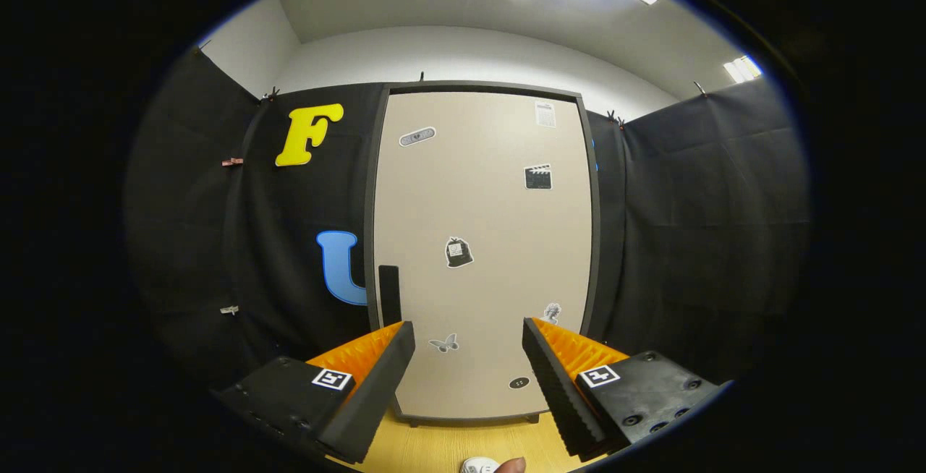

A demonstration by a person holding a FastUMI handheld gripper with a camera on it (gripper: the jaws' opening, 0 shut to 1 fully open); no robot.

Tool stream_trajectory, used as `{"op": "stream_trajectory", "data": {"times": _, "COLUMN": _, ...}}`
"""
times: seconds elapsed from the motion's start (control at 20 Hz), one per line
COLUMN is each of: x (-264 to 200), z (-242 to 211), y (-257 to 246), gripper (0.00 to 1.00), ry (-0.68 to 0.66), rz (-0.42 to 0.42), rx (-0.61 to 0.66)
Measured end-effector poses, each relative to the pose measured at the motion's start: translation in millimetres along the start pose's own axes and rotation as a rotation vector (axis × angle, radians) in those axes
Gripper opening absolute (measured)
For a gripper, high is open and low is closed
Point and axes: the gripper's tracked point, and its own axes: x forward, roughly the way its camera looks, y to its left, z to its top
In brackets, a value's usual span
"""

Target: Open the shoe cabinet door, grab the shoes and put them into the shoe cabinet, then close the shoe cabinet door.

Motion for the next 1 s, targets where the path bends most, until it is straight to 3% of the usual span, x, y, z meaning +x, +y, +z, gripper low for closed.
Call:
{"op": "stream_trajectory", "data": {"times": 0.4, "x": 47.0, "z": 17.8, "y": 48.7, "gripper": 0.98, "ry": -0.040, "rz": 0.068, "rx": 0.073}}
{"op": "stream_trajectory", "data": {"times": 0.6, "x": 81.4, "z": -2.6, "y": 82.8, "gripper": 0.98, "ry": 0.024, "rz": 0.095, "rx": 0.074}}
{"op": "stream_trajectory", "data": {"times": 1.0, "x": 157.5, "z": -53.9, "y": 103.8, "gripper": 0.99, "ry": 0.112, "rz": 0.078, "rx": 0.046}}
